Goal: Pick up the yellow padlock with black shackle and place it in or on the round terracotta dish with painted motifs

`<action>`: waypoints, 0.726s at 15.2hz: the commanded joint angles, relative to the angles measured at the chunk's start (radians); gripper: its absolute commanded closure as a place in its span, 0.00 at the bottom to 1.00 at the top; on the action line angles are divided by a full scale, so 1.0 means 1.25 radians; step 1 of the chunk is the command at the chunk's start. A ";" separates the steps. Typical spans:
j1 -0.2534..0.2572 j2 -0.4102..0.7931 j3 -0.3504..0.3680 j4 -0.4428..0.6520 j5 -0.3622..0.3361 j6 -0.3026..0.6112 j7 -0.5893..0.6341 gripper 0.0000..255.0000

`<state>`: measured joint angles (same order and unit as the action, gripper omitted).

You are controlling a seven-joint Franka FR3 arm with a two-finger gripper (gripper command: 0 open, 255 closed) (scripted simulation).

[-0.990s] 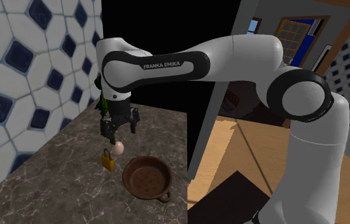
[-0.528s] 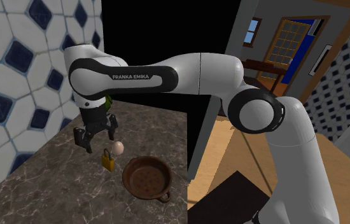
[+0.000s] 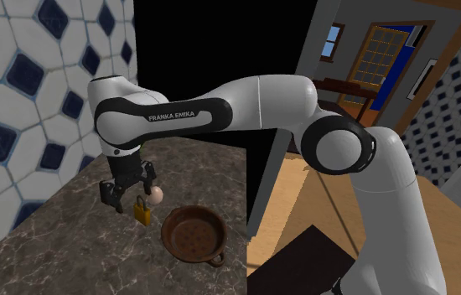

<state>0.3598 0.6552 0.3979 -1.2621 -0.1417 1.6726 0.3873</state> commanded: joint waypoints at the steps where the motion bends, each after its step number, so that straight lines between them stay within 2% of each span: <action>1: -0.001 -0.002 0.000 -0.008 0.000 0.006 0.000 0.00; 6: -0.001 -0.002 0.000 -0.008 0.000 0.006 0.000 0.00; 7: -0.001 -0.002 0.000 -0.008 0.000 0.006 0.000 1.00; 11: -0.001 -0.001 0.000 -0.007 0.000 0.005 0.000 1.00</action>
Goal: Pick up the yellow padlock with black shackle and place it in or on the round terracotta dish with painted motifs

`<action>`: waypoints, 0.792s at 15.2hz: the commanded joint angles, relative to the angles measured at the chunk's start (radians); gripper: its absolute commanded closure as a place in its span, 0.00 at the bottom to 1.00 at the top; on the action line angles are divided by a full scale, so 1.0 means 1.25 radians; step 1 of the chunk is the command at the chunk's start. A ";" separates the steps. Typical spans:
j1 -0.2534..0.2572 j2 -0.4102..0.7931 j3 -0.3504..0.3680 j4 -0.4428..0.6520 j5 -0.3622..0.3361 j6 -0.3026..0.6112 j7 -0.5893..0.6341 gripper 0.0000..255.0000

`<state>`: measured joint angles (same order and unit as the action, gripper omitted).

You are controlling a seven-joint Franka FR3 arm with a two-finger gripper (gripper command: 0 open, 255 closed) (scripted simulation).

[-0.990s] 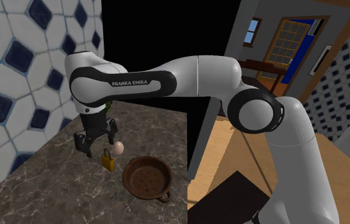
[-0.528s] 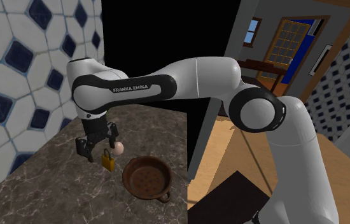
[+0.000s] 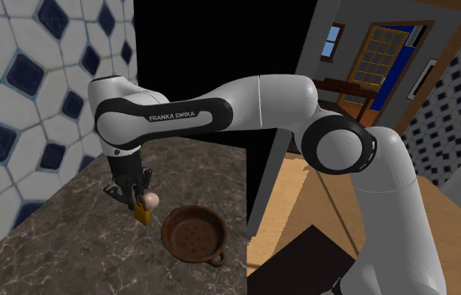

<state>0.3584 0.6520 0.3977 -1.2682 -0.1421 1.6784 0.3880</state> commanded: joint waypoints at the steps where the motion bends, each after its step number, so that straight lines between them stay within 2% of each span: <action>1: 0.001 0.001 0.000 -0.001 0.000 0.000 0.000 1.00; 5: 0.000 0.001 0.000 -0.003 0.001 0.001 0.000 1.00; 12: 0.006 -0.009 0.004 0.058 0.005 -0.068 0.000 1.00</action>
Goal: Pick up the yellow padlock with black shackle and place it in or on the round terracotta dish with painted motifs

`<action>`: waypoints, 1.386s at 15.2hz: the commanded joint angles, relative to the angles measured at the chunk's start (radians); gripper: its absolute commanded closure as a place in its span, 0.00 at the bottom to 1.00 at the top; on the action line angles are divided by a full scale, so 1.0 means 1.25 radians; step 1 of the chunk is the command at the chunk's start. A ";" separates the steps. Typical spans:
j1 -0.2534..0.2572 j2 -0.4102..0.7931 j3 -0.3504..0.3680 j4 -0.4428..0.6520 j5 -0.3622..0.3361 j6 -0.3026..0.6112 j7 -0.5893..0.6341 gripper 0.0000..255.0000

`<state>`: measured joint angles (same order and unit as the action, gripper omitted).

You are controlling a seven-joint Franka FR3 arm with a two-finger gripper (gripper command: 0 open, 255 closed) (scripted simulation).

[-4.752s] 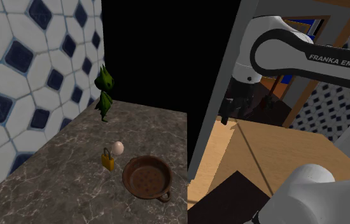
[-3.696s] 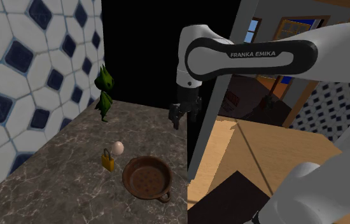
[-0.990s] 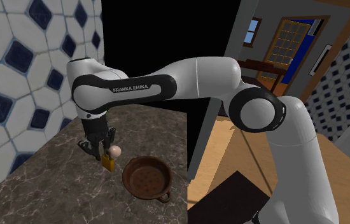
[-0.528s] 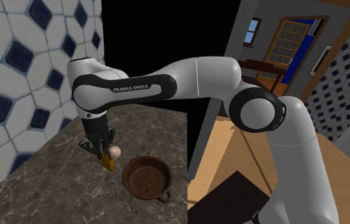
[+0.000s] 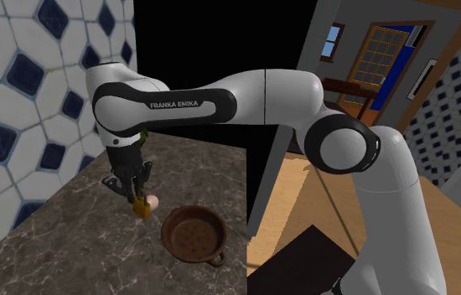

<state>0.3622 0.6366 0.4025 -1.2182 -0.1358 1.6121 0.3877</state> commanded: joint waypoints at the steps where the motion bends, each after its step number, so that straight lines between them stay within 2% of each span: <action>1: 0.004 0.003 0.000 0.028 0.000 -0.025 0.000 1.00; 9: 0.018 0.009 0.001 0.128 -0.001 -0.116 0.001 1.00; 16: 0.040 0.036 -0.001 0.248 -0.007 -0.208 0.003 1.00; 18: -0.010 -0.081 0.015 0.055 0.023 -0.133 0.001 1.00; 21: -0.060 -0.218 0.028 -0.147 0.067 -0.063 -0.014 1.00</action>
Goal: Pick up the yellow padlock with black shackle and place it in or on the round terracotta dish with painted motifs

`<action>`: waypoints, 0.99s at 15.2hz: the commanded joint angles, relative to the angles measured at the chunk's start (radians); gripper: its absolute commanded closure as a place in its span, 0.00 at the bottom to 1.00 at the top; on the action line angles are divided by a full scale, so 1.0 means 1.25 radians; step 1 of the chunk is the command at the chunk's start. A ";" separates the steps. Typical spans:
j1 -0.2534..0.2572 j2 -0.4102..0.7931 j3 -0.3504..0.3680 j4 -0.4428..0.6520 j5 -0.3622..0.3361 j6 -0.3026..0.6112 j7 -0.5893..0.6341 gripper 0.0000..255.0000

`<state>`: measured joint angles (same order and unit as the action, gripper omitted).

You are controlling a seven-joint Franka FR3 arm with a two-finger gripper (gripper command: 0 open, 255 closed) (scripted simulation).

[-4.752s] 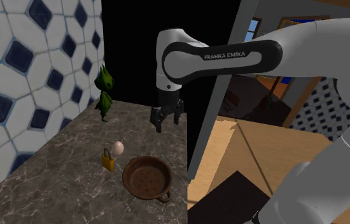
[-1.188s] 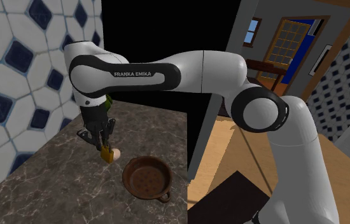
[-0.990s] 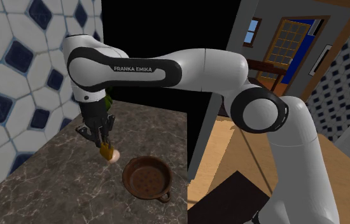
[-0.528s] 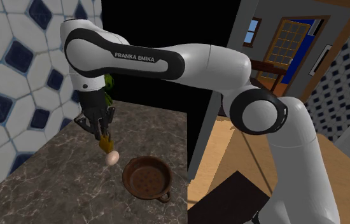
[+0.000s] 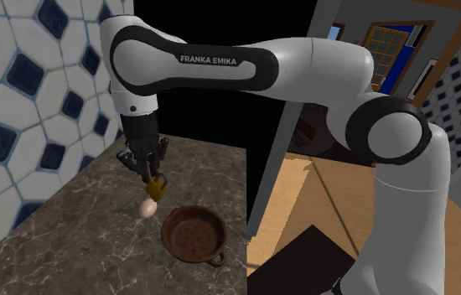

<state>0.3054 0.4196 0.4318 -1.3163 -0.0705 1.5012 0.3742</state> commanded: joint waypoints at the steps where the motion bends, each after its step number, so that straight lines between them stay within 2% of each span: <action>1: -0.028 -0.085 0.007 -0.124 0.029 0.043 -0.011 1.00; 7: -0.078 -0.313 0.006 -0.400 0.116 0.108 -0.069 1.00; 8: -0.080 -0.334 0.004 -0.423 0.124 0.111 -0.075 1.00; 15: -0.077 -0.323 0.005 -0.487 0.120 0.185 -0.077 1.00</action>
<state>0.2074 0.0142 0.4364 -1.9150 0.0799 1.7203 0.2766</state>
